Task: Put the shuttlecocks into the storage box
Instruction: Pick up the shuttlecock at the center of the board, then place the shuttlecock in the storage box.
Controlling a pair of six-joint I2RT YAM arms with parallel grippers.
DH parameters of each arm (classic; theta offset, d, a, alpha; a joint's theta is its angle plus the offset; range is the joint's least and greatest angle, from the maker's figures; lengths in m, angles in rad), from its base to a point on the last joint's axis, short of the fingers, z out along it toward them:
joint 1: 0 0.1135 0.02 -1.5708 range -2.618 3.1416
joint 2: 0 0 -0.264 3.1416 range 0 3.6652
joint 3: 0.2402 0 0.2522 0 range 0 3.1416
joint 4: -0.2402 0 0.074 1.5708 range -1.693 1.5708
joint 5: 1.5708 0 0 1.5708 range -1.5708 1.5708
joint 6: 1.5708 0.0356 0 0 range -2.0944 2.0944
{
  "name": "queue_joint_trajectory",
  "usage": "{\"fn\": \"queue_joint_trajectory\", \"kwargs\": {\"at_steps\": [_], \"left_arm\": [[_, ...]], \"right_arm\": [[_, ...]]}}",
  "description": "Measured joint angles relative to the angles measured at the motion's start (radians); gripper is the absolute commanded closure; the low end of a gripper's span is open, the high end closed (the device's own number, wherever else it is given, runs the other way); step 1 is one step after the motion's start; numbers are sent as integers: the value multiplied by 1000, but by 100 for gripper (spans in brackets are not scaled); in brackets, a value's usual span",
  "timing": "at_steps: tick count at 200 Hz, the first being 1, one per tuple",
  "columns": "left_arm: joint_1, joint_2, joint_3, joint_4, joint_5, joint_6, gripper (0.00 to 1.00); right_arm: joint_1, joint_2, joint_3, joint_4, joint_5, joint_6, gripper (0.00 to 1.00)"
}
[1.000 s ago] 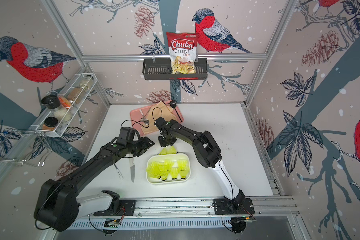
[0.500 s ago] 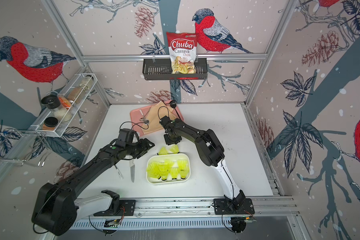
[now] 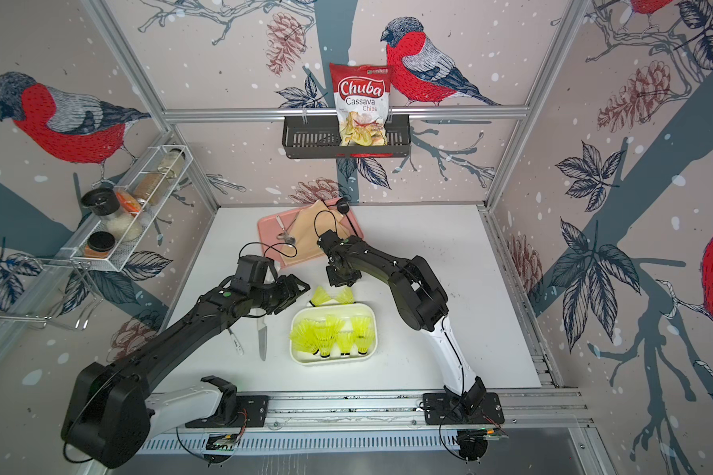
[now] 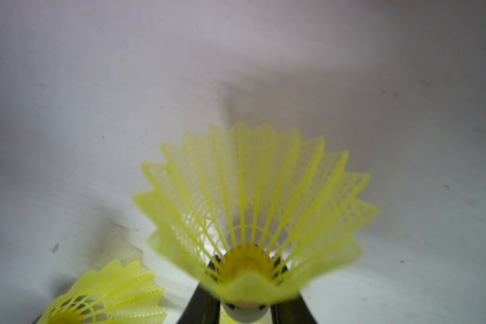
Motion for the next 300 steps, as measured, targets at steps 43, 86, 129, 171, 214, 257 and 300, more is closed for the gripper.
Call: {"fn": "queue_joint_trajectory", "kwargs": {"at_steps": [43, 86, 129, 171, 214, 257, 300], "left_arm": [[-50, -3, 4, 36, 23, 3, 29], [-80, -52, 20, 31, 39, 29, 30], [-113, -104, 42, 5, 70, 84, 30], [-187, -134, 39, -14, 91, 115, 30], [-309, -131, 32, -16, 91, 116, 30], [-407, -117, 20, -15, 58, 114, 31], [-453, -107, 10, -14, 22, 105, 31]], "right_arm": [[-1, -103, -13, 0, 38, 21, 76], [-2, -269, -95, -21, 68, 53, 76], [14, -478, -266, -46, 79, 120, 76], [67, -668, -468, -50, 62, 214, 76], [167, -770, -638, -43, 44, 327, 76], [222, -796, -714, -15, 32, 405, 75], [251, -803, -756, 12, 15, 444, 75]]}}
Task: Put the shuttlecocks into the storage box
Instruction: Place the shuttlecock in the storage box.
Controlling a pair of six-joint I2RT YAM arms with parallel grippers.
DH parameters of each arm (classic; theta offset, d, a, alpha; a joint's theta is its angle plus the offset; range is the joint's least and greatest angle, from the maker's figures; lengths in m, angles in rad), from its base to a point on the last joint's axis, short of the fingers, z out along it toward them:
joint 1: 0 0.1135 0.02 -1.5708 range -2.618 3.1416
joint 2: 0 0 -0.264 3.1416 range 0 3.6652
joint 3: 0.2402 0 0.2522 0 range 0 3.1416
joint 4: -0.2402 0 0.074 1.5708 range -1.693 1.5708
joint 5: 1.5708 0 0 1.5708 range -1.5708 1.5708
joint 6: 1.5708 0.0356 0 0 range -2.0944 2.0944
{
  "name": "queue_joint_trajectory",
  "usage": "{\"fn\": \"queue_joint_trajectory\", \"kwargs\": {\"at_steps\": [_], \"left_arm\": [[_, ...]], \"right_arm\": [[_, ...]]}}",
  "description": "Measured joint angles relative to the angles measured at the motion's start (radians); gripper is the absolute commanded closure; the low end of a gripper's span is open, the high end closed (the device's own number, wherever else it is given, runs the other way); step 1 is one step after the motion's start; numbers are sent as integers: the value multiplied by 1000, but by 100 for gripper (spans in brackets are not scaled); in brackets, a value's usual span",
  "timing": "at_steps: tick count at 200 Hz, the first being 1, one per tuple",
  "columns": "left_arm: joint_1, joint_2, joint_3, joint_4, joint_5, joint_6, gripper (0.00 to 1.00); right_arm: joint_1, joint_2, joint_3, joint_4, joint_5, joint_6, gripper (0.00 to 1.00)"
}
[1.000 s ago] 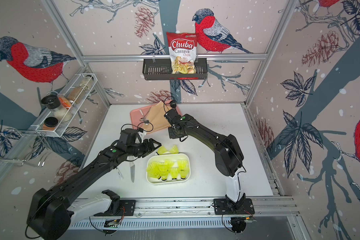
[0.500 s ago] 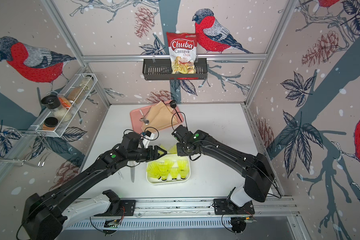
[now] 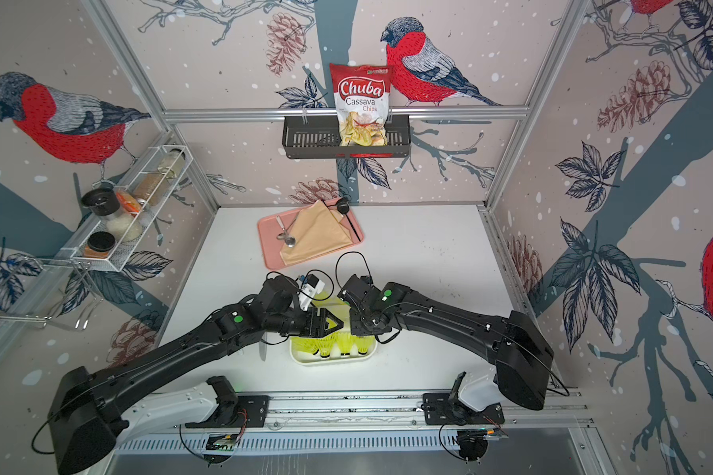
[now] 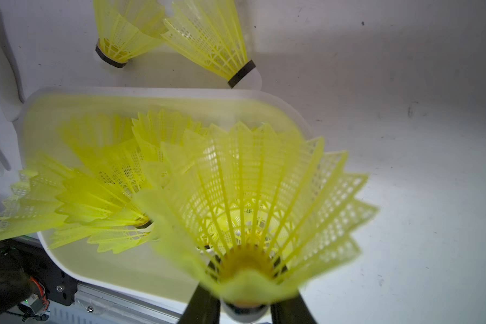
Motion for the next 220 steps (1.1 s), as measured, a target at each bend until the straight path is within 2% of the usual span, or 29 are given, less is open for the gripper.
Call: {"fn": "queue_joint_trajectory", "kwargs": {"at_steps": [125, 181, 220], "left_arm": [[-37, 28, -2, 13, -31, -24, 31], [-37, 27, -2, 18, -32, -26, 31], [-37, 27, -6, 21, -33, -27, 31]], "right_arm": [[16, 18, -25, 15, -2, 1, 74], [23, 29, -25, 6, -2, -3, 65], [27, 29, -22, -10, 0, -4, 64]]}}
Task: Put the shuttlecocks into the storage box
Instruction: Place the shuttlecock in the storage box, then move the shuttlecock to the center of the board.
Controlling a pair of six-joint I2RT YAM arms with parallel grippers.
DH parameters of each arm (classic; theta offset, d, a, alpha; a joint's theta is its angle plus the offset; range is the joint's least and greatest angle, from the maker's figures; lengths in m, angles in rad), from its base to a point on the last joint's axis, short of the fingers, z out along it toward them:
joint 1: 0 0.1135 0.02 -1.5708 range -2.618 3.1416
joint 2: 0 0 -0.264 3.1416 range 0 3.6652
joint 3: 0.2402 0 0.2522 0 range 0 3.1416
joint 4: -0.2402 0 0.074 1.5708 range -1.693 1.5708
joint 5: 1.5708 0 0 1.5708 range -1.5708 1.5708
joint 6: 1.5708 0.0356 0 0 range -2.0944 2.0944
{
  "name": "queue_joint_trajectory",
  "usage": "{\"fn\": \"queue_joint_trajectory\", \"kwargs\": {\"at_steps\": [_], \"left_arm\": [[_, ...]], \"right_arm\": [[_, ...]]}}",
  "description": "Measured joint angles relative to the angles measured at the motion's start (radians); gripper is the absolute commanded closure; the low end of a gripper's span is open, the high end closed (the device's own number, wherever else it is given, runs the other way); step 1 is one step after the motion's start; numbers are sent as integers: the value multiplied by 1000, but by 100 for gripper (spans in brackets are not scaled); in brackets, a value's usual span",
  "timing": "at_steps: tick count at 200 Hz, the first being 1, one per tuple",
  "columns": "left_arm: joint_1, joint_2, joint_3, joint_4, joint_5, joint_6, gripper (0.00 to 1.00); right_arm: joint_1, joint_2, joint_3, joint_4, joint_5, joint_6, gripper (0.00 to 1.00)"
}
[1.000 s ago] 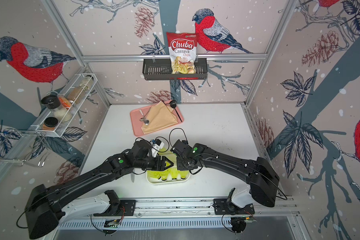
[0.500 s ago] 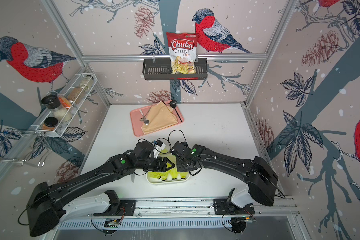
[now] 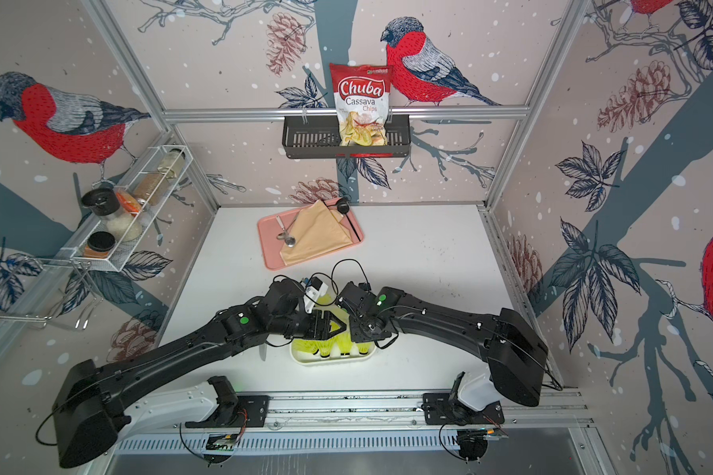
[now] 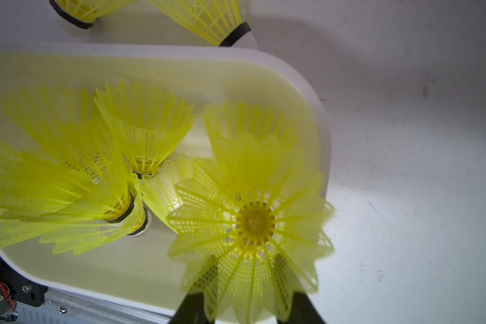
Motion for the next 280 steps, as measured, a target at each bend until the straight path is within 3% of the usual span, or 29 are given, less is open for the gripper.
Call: {"fn": "queue_joint_trajectory", "kwargs": {"at_steps": [139, 220, 280], "left_arm": [[8, -16, -2, 0, -33, -34, 34], [165, -29, 18, -3, -42, -48, 36], [280, 18, 45, -3, -2, -36, 35]], "right_arm": [[-40, -42, 98, -96, 69, -2, 64], [-109, 31, 150, -66, 82, -40, 64], [-266, 142, 217, 0, -27, -254, 57]]}}
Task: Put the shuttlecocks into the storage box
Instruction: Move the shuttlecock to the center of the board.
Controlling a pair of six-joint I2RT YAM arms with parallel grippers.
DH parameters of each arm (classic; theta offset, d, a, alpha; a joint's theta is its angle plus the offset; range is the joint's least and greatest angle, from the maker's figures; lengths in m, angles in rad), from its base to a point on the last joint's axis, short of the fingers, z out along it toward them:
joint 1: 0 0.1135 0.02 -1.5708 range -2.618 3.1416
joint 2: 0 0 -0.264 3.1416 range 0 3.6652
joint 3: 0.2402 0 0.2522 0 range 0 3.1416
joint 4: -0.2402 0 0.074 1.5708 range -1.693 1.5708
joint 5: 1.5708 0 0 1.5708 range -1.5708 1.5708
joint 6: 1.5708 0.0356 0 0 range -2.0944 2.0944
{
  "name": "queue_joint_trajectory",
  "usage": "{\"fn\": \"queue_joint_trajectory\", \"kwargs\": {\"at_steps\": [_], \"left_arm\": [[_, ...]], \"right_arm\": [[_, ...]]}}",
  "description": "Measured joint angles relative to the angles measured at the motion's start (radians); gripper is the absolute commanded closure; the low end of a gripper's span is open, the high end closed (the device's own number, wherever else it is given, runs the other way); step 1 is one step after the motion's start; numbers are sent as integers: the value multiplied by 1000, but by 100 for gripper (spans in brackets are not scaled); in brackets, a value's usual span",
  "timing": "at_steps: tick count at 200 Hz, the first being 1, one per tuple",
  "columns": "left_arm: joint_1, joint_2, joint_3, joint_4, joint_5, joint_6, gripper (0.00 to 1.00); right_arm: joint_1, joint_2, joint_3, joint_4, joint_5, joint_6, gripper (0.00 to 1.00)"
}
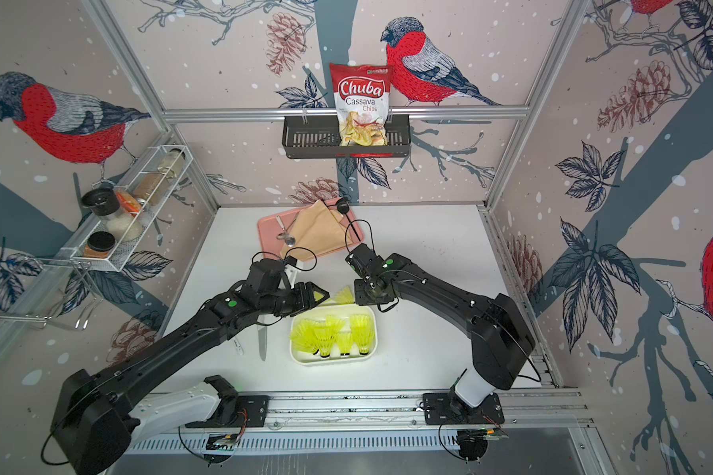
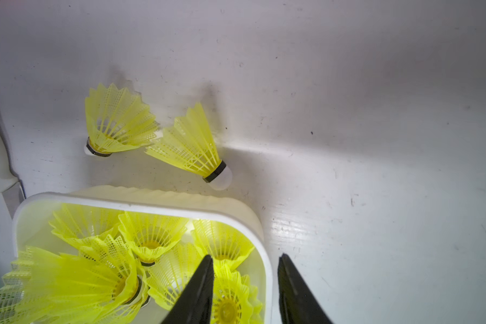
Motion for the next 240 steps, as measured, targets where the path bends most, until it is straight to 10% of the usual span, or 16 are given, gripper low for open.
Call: {"fn": "queue_joint_trajectory", "kwargs": {"at_steps": [240], "left_arm": [[156, 134, -3, 3, 88, 126, 36]], "right_arm": [[-87, 365, 135, 91, -300, -427, 54]]}}
